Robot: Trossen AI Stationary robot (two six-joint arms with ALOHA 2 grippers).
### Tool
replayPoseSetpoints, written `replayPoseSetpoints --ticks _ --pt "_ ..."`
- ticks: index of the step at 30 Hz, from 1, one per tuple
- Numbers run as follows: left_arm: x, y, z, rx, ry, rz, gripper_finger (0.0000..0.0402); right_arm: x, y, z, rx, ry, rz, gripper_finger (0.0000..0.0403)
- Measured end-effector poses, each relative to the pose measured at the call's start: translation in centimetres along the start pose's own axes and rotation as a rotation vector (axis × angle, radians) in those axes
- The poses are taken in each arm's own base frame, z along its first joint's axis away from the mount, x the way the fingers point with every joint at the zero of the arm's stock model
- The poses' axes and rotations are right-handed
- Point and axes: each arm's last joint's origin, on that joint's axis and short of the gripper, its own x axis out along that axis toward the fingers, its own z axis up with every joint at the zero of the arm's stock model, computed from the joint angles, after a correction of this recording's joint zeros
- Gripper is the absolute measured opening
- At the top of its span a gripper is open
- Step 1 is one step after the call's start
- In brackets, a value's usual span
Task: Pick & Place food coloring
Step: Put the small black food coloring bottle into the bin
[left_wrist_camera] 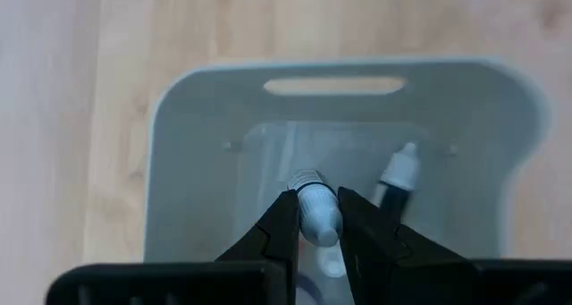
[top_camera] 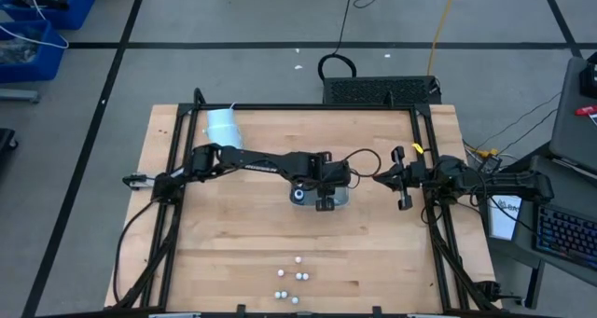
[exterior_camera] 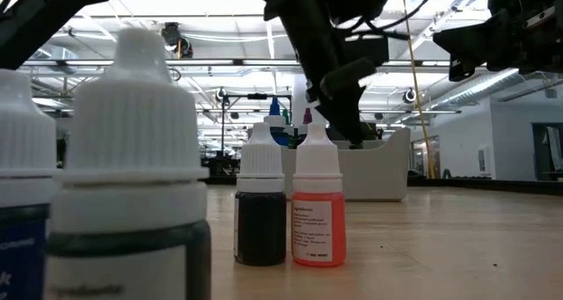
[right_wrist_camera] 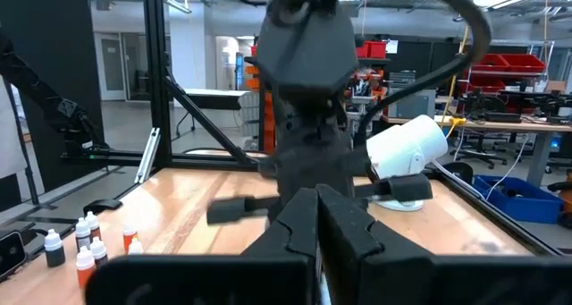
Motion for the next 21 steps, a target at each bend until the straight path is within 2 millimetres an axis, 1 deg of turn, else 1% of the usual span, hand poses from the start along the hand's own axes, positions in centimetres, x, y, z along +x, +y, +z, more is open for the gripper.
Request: replayPoseSetpoints --ticks 5,13,17,21 --pt "0.4 0.0 -0.2 -0.007 0.018 0.021 0.0062 0.0 0.0 0.0 0.000 0.000 0.000 0.0000" --pt "0.4 -0.2 -0.3 -0.013 0.025 0.019 0.0062 0.0 0.0 -0.1 0.001 0.008 0.000 0.0000" --pt "1.1 -0.4 -0.8 0.033 0.033 0.017 0.0062 0.0 0.0 -0.1 0.001 0.008 0.000 0.0000" --pt "1.5 0.1 -0.9 0.018 0.023 -0.001 0.0062 0.0 0.0 -0.1 0.002 0.014 0.000 0.0000"
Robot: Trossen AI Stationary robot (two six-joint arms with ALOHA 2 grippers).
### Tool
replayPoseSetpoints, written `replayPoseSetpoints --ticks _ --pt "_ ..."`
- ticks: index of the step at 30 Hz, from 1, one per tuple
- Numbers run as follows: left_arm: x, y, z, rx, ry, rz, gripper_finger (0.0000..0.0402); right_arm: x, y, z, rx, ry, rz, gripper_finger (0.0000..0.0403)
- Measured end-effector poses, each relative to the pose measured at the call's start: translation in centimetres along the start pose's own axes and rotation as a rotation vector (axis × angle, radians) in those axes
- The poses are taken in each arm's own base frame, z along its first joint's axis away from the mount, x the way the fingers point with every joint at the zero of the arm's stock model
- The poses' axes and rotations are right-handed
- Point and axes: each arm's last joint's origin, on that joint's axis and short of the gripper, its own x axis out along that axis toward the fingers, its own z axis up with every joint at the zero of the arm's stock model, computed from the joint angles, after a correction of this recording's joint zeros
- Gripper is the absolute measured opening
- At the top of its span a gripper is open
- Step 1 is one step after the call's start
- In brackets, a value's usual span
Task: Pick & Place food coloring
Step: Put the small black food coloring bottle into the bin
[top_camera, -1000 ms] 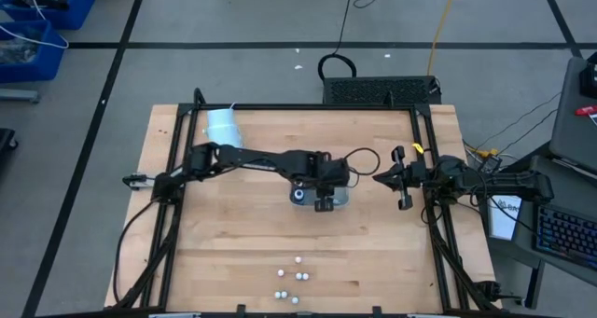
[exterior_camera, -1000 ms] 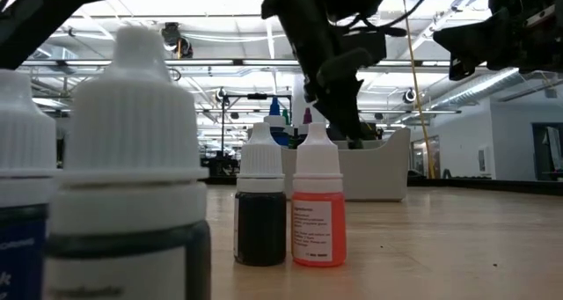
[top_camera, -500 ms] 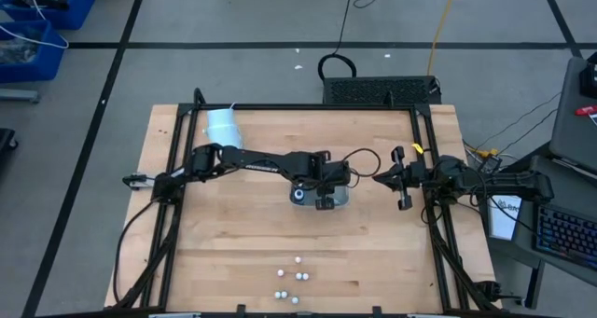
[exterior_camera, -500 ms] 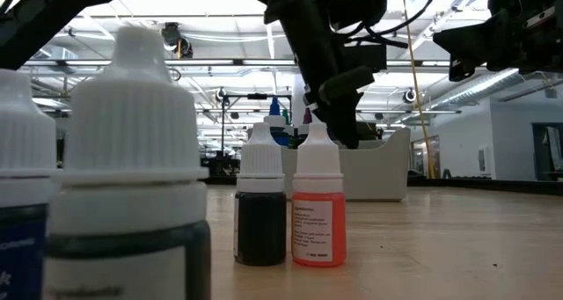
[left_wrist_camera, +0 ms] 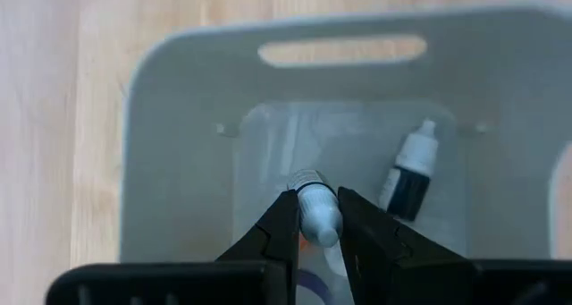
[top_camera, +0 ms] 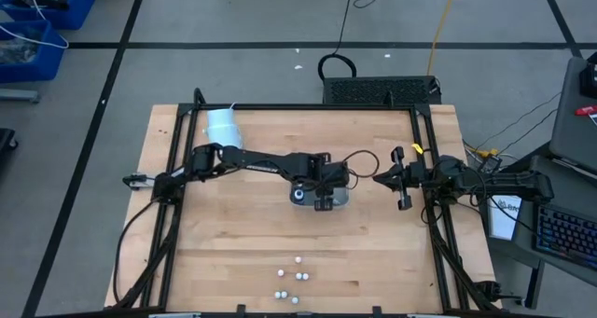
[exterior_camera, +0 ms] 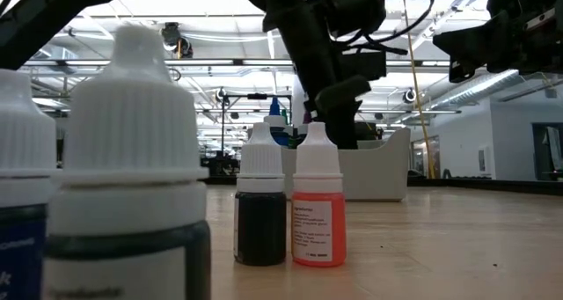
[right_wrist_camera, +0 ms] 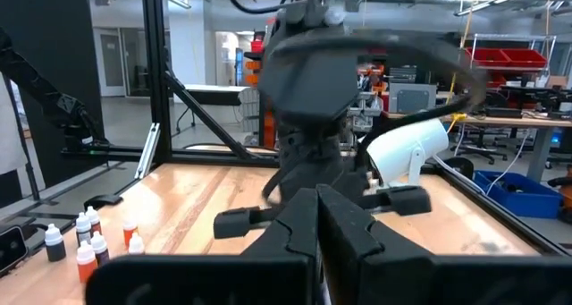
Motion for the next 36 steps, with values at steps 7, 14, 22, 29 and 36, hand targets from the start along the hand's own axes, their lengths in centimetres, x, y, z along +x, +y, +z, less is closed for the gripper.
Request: replayPoseSetpoints --ticks 7,14,22,29,36 --pt "0.0 0.2 0.2 -0.011 -0.024 -0.015 0.0062 0.0 0.0 0.0 0.000 0.000 0.000 0.0000" --pt "0.1 0.7 0.3 -0.036 -0.039 -0.041 0.0062 0.0 0.0 0.0 0.000 0.000 0.000 0.0000" --pt "-1.0 0.0 1.0 -0.019 -0.044 -0.055 0.0062 0.0 0.0 0.0 0.000 0.000 0.000 0.0000" --pt "-1.0 0.3 0.6 -0.055 -0.006 -0.049 0.0062 0.0 0.0 0.0 -0.010 0.000 0.000 0.0000" --pt "-1.1 -0.4 0.7 -0.040 -0.009 -0.025 0.0062 0.0 0.0 0.0 -0.012 0.000 0.000 0.0000"
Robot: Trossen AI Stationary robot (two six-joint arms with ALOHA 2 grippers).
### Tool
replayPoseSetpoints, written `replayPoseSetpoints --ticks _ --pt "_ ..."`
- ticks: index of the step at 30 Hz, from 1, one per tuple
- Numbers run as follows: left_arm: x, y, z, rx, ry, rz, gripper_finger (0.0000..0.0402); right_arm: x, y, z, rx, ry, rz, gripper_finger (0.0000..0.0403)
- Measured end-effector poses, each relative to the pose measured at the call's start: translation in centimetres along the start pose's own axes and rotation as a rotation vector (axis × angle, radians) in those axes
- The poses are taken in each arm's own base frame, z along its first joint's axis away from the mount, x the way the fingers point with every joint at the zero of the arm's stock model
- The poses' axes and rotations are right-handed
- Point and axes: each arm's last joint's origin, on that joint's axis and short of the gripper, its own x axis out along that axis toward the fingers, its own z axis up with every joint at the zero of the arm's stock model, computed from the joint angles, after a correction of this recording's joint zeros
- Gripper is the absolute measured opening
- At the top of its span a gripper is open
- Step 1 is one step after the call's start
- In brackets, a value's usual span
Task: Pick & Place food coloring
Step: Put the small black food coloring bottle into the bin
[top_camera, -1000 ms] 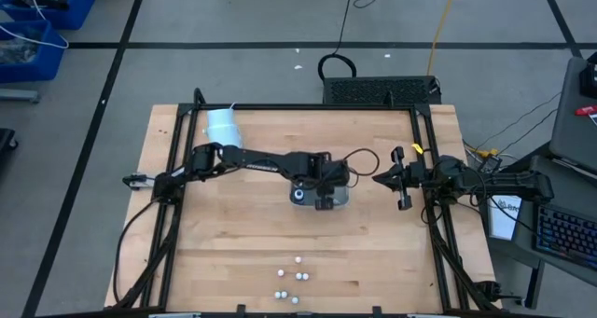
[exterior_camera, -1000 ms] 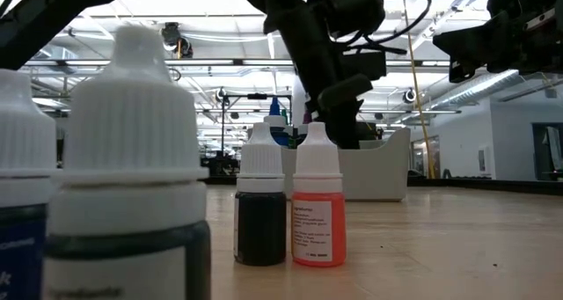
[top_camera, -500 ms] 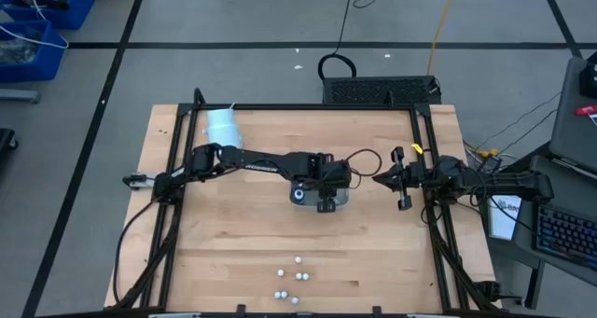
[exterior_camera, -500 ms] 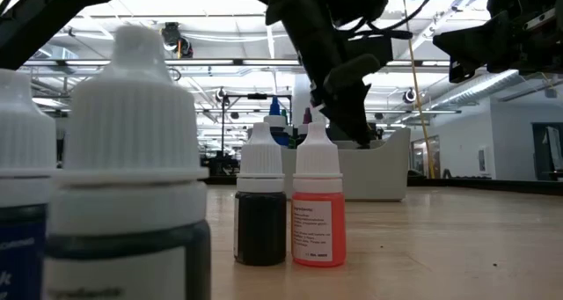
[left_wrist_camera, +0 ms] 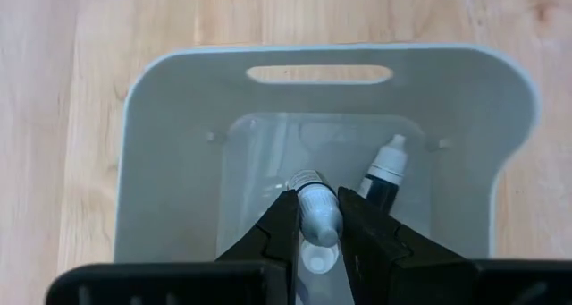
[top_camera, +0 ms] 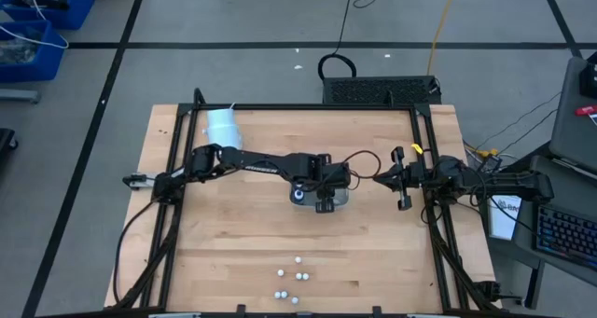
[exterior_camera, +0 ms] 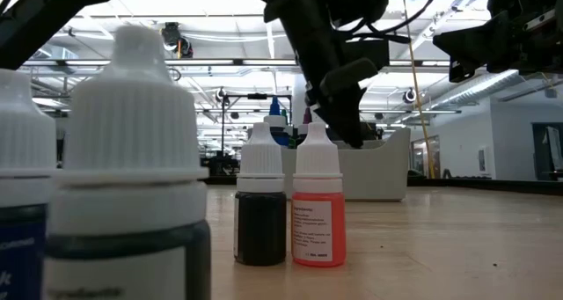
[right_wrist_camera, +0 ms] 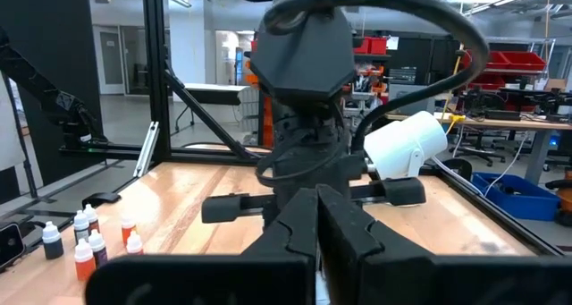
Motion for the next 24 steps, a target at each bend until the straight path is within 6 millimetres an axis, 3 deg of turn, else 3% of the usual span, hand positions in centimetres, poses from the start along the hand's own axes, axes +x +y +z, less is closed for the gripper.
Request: replayPoseSetpoints --ticks 10,16,24 --pt "0.0 0.0 0.2 0.024 -0.022 0.004 0.0062 0.0 0.0 0.0 -0.005 0.000 0.000 0.0000" --pt "2.2 -0.3 -0.4 0.059 0.019 -0.002 0.0062 0.0 0.0 0.0 -0.006 0.002 0.000 0.0000" --pt "3.0 -0.4 -0.7 0.057 0.038 -0.010 0.0071 0.1 0.0 -0.2 -0.006 0.016 0.001 0.0000"
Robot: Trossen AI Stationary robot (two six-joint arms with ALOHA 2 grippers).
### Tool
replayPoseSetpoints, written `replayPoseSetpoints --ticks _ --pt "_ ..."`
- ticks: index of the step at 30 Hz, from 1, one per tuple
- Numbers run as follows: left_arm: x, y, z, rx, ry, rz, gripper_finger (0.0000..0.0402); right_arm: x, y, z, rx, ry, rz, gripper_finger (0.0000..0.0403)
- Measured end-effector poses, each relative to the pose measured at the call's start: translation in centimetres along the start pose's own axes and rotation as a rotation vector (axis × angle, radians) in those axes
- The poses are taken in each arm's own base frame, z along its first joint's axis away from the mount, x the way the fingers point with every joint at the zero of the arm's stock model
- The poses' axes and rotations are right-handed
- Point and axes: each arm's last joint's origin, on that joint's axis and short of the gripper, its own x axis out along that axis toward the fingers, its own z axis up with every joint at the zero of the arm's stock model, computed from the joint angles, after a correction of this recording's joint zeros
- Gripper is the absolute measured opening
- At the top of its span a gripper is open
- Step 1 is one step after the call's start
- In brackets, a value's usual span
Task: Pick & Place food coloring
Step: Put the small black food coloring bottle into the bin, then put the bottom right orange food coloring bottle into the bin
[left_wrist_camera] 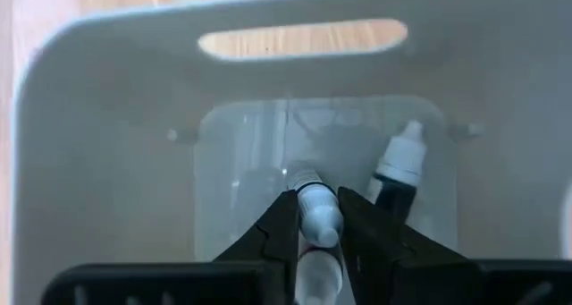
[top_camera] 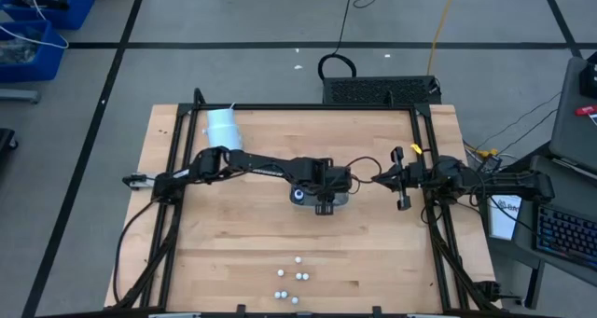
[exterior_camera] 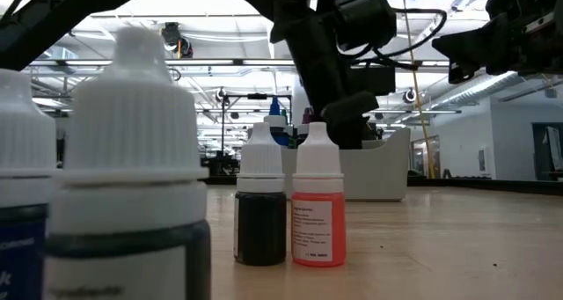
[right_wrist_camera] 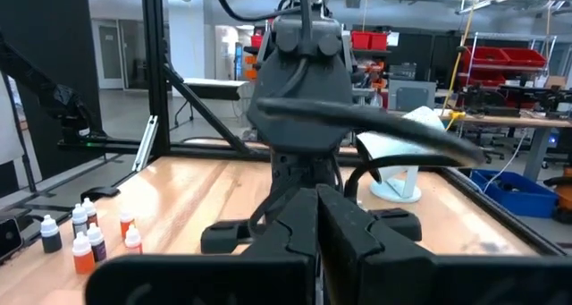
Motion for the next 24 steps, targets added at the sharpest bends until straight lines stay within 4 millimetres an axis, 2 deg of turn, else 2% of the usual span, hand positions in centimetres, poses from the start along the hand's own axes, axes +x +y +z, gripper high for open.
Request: replayPoseSetpoints --ticks 8,11,14,17,20,24 --pt "0.0 0.0 0.2 0.005 -0.025 -0.015 0.0169 0.0 0.0 0.0 -0.003 0.003 0.000 0.0000" --pt "0.0 0.0 0.3 0.005 -0.029 -0.017 0.0195 0.0 0.0 0.0 -0.003 0.003 0.000 0.0000" --pt "-0.9 0.1 0.7 0.019 -0.046 -0.021 0.0212 0.0 0.0 0.0 -0.003 0.003 0.000 0.0000" --pt "-3.8 0.2 2.0 0.013 -0.078 -0.023 0.0221 0.0 0.0 0.0 -0.003 0.004 0.000 0.0000" --pt "-7.9 0.1 3.2 0.015 -0.091 -0.029 0.0224 0.1 0.0 -0.1 -0.005 0.007 0.000 0.0000" --pt "-13.4 -0.7 3.7 0.038 -0.081 -0.046 0.0224 0.1 0.0 -0.1 -0.016 0.010 0.000 0.0000"
